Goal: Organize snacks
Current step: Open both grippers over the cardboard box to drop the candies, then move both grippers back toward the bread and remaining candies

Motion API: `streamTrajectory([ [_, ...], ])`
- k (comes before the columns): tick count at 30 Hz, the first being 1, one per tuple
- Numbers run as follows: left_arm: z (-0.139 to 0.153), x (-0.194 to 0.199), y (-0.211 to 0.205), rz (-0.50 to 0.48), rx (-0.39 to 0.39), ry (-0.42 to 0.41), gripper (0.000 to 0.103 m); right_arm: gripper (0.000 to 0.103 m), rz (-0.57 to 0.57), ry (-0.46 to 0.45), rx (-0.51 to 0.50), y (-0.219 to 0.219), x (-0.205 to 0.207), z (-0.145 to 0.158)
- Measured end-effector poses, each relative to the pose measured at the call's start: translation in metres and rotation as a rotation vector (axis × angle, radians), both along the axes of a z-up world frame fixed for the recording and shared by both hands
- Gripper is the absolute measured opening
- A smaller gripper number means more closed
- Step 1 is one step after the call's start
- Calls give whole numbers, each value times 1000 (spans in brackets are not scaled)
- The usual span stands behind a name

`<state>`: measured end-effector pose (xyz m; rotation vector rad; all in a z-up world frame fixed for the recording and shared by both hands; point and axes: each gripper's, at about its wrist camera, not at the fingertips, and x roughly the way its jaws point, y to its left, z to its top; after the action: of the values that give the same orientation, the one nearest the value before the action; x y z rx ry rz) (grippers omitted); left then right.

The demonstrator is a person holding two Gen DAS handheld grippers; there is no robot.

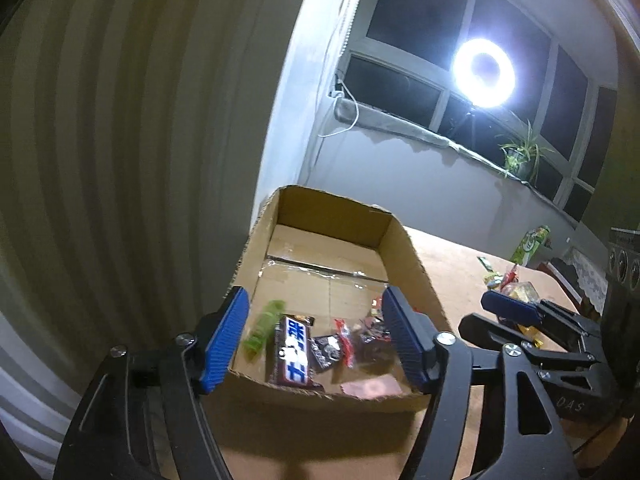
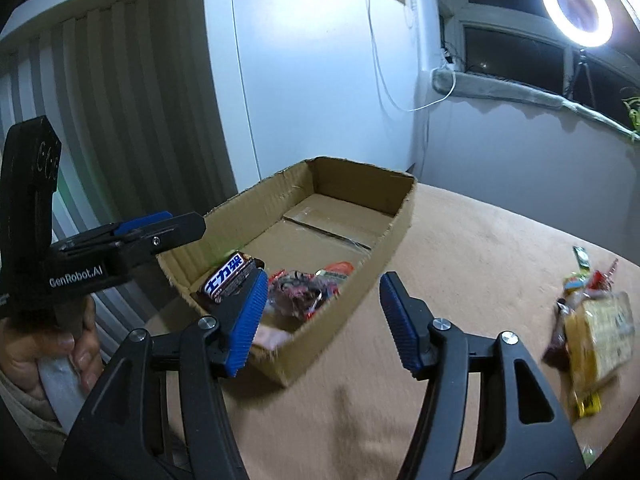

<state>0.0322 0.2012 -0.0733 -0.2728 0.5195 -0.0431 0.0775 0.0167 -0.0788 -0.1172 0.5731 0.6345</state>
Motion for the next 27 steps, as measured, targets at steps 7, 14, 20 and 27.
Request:
streamTrajectory([
  [7, 8, -10, -4, -11, 16, -6, 70, 72, -26, -10, 35, -17, -20, 3],
  [14, 17, -8, -22, -35, 34, -18, 73, 72, -64, -22, 29, -34, -35, 2],
  [20, 20, -7, -48, -86, 57, -14, 73, 72, -106, -10, 38, -60, -39, -4],
  [27, 22, -1, -82, -154, 85, 0, 73, 72, -171, 12, 59, -96, -44, -14],
])
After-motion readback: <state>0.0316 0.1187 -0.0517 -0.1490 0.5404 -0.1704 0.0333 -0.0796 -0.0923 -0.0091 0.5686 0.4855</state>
